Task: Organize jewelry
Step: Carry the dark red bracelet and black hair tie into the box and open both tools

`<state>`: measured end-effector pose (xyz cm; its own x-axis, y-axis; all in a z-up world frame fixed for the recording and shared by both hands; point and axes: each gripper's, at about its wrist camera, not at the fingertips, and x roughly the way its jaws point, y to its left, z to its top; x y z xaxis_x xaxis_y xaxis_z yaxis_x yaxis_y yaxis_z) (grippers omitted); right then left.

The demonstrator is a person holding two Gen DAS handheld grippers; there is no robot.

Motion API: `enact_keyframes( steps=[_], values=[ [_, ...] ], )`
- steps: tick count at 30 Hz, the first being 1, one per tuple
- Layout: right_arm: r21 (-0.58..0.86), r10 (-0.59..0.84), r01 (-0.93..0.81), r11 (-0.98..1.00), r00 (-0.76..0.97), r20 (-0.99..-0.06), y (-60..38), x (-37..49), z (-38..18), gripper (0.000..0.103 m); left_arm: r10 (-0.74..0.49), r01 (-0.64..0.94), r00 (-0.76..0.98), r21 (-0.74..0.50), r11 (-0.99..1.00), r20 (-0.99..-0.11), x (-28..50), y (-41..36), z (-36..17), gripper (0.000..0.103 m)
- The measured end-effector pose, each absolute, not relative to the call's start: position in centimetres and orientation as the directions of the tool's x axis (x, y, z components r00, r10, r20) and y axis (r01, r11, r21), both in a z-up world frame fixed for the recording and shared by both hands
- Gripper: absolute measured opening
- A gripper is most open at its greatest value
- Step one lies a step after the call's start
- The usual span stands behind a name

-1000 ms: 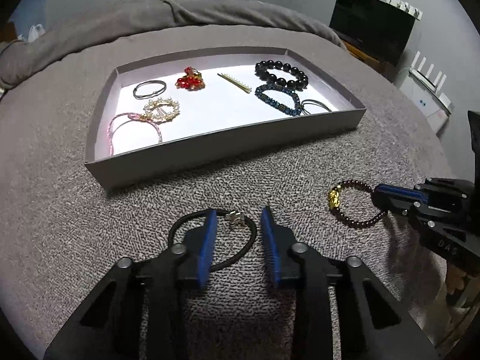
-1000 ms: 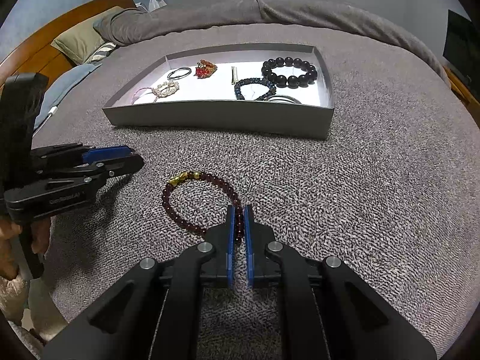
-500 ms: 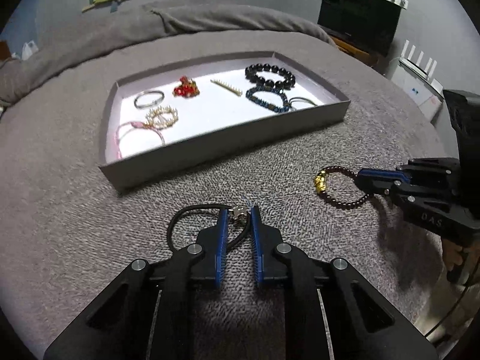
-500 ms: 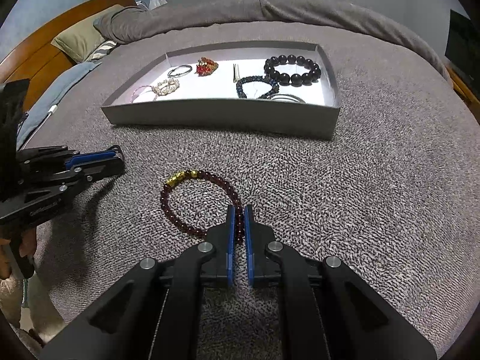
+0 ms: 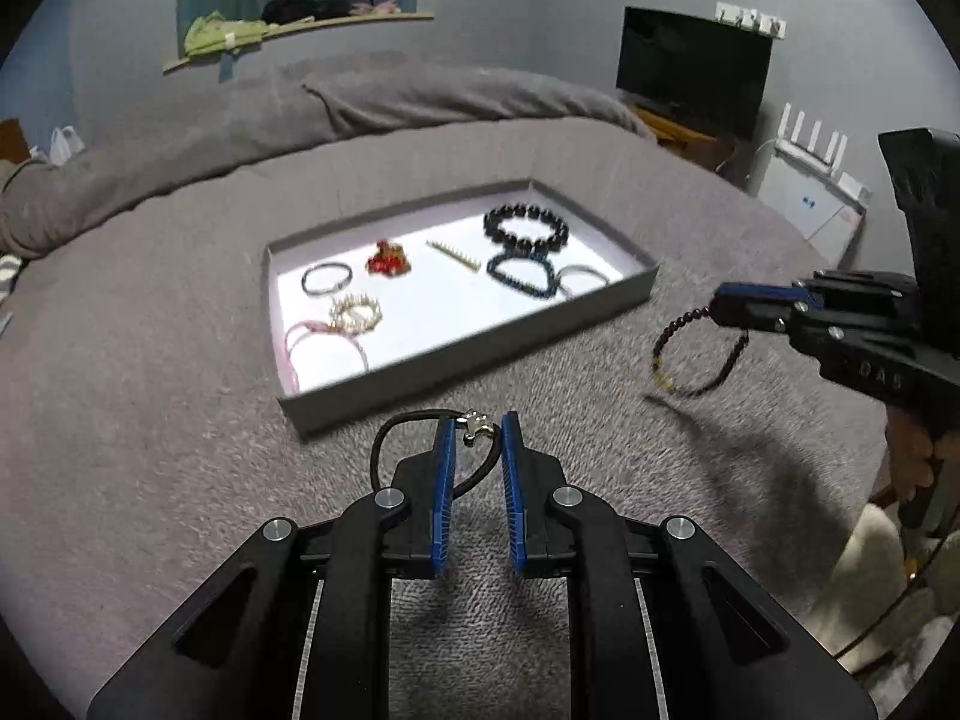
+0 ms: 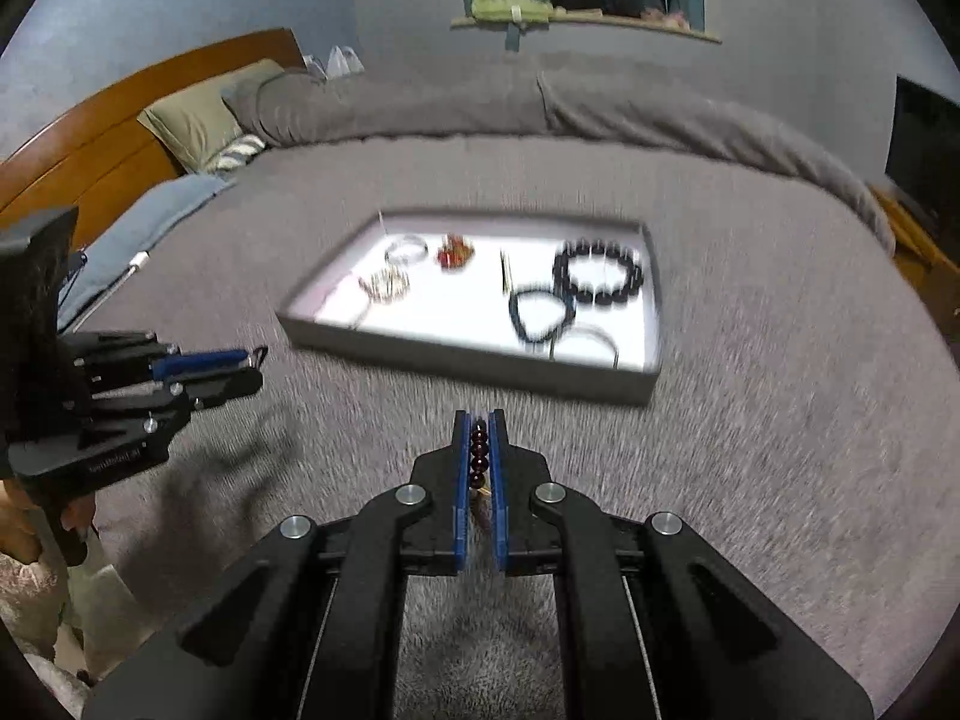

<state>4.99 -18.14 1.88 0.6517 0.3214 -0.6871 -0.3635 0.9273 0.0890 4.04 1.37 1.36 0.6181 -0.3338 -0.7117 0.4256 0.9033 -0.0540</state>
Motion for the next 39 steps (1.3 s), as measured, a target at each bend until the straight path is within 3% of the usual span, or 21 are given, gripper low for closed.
enact_keyframes(
  steps=[8,18,26,39],
  values=[
    [0.094,0.336,-0.357,0.929,0.710,-0.619,-18.3,7.4,5.3,0.006,-0.361,0.449,0.643,-0.050,0.892,-0.675,6.2,2.0,4.3,0.016],
    [0.136,0.357,-0.346,0.928,0.728,-0.585,-16.6,13.1,4.2,0.006,-0.345,0.464,0.627,-0.022,0.886,-0.699,12.3,0.3,2.4,0.016],
    [0.213,0.380,-0.324,0.922,0.642,-0.666,-16.1,16.5,-0.8,0.006,-0.349,0.473,0.511,-0.082,0.877,-0.785,16.1,-1.2,-2.4,0.016],
    [0.198,0.332,-0.288,0.937,0.553,-0.764,-15.6,17.7,-4.8,0.006,-0.353,0.450,0.456,-0.130,0.884,-0.817,17.5,-0.4,-4.5,0.016]
  ],
)
